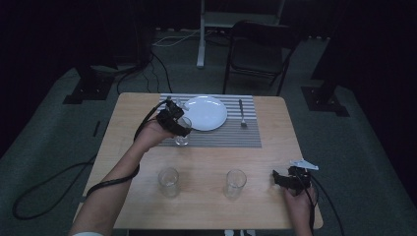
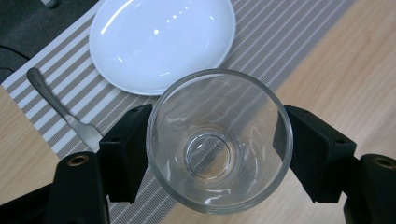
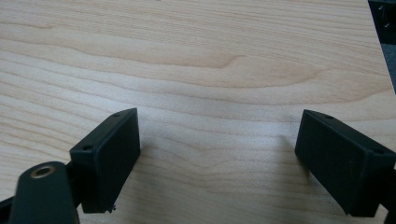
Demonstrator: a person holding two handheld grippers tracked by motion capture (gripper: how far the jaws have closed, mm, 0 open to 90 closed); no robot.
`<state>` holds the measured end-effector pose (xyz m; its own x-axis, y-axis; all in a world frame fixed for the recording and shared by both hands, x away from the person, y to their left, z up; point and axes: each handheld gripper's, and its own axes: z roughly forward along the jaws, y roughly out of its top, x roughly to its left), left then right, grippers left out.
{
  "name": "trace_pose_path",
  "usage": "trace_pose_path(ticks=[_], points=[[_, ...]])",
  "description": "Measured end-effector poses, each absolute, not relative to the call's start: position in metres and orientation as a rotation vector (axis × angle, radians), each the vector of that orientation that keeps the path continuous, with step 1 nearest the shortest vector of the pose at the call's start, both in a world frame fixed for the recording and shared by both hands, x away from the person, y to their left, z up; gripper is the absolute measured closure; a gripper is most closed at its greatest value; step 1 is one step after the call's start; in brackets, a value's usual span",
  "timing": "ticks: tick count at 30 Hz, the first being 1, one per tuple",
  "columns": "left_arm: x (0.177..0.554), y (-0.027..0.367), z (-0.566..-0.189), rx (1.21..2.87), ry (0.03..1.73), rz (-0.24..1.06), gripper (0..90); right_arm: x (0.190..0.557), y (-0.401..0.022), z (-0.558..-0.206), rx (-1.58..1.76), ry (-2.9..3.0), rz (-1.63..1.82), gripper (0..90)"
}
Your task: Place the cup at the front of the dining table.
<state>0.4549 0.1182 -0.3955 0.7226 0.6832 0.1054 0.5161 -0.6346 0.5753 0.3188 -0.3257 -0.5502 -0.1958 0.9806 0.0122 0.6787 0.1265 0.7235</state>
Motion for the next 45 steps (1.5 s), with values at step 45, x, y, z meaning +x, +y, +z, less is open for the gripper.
trace_pose_path(ticks=[45], points=[[0.511, 0.139, -0.441, 2.286, 1.137, 0.375, 17.6, 0.319, -0.326, -0.55, 1.596, 1.936, 0.839, 13.9]])
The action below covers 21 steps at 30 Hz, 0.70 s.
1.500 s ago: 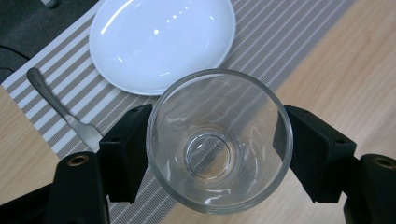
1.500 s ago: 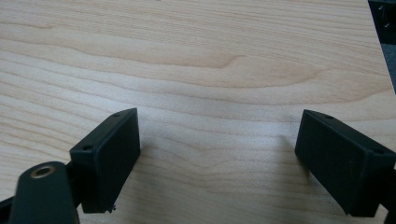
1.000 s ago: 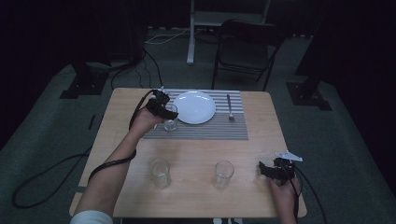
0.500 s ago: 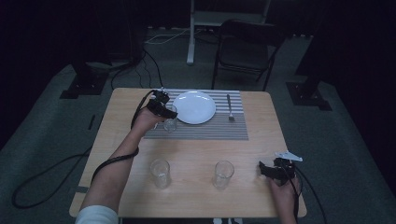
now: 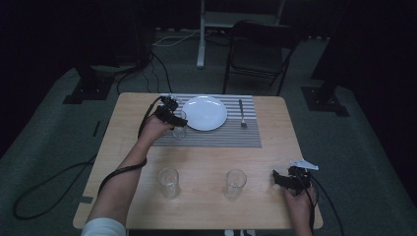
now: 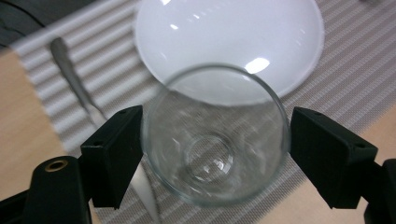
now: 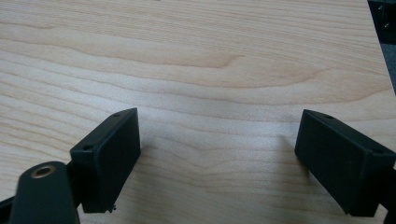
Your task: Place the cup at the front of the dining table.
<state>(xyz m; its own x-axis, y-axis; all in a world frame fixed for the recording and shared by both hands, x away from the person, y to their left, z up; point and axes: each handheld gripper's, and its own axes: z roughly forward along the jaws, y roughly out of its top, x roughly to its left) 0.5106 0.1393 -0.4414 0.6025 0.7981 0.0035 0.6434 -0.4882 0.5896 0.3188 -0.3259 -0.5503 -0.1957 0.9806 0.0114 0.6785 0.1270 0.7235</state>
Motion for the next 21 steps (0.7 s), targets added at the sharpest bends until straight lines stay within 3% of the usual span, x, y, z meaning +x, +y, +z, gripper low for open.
trace_pose_path(ticks=[2, 4, 5, 21], points=[[0.509, 0.14, -0.444, 2.3, 1.142, 0.386, 9.0, 0.319, -0.326, -0.55, 1.596, 1.936, 0.839, 13.9], [0.508, 0.142, -0.446, 2.291, 1.154, 0.363, 7.5, 0.319, -0.326, -0.55, 1.595, 1.936, 0.839, 13.9], [0.507, 0.144, -0.447, 2.295, 1.157, 0.345, 0.0, 0.319, -0.326, -0.55, 1.596, 1.936, 0.839, 13.9], [0.484, 0.163, -0.454, 2.243, 1.102, 0.443, 0.2, 0.319, -0.326, -0.55, 1.595, 1.936, 0.839, 13.9]])
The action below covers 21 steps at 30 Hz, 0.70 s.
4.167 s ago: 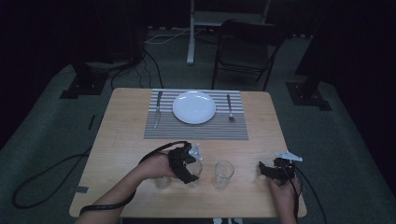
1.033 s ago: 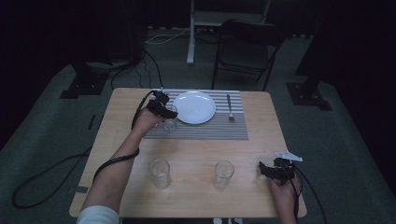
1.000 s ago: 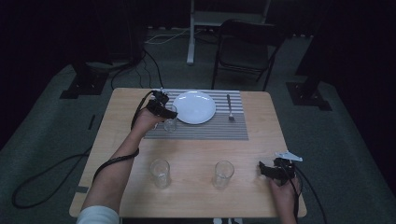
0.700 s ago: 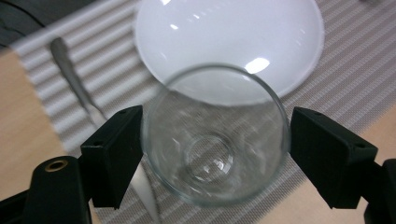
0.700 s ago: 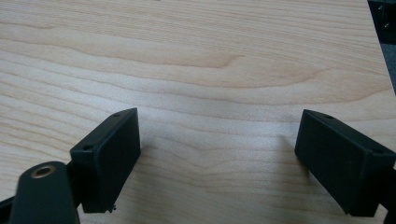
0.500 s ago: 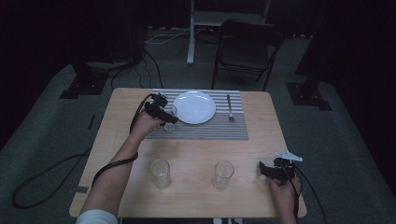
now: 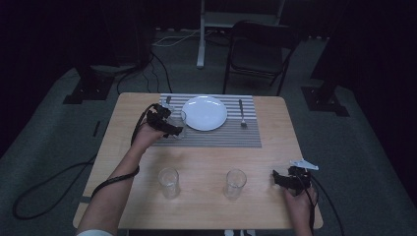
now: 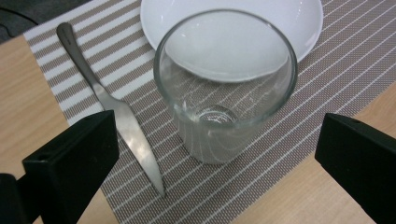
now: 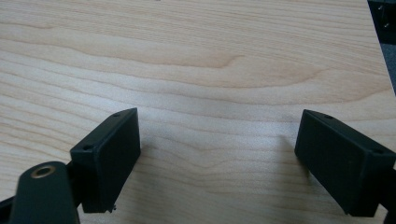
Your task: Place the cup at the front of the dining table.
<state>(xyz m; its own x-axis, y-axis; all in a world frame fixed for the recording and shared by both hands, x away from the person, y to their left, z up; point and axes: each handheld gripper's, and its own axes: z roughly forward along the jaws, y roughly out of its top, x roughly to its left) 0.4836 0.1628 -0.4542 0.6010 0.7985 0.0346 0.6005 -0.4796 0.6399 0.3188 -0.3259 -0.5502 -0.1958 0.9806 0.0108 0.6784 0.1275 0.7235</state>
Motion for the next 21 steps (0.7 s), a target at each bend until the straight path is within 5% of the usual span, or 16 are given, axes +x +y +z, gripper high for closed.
trace_pose_path(ticks=[21], points=[[0.439, 0.207, -0.468, 2.204, 1.143, 0.428, 0.2, 0.319, -0.326, -0.55, 1.595, 1.936, 0.839, 13.9]])
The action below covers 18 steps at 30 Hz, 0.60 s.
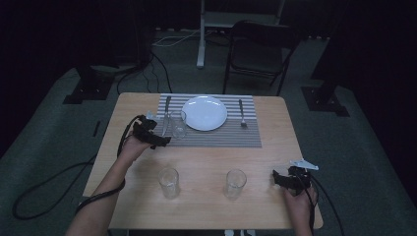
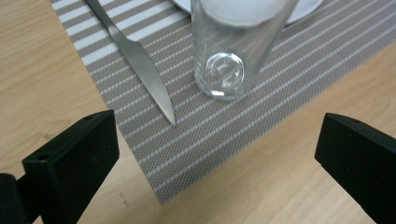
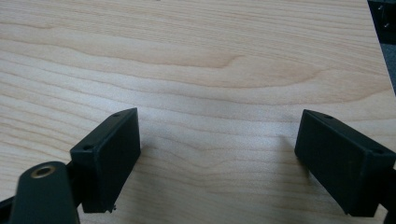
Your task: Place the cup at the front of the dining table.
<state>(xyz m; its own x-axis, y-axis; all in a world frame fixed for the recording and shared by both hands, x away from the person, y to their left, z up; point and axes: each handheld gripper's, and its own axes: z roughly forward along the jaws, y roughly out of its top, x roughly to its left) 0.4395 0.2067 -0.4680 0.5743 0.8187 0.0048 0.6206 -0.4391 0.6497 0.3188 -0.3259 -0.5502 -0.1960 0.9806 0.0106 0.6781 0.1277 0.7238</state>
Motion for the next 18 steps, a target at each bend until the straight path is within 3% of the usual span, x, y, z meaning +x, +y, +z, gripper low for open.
trace_pose_path(ticks=[18], points=[[0.389, 0.253, -0.487, 2.117, 1.197, 0.452, 0.2, 0.319, -0.326, -0.55, 1.595, 1.935, 0.84, 13.9]])
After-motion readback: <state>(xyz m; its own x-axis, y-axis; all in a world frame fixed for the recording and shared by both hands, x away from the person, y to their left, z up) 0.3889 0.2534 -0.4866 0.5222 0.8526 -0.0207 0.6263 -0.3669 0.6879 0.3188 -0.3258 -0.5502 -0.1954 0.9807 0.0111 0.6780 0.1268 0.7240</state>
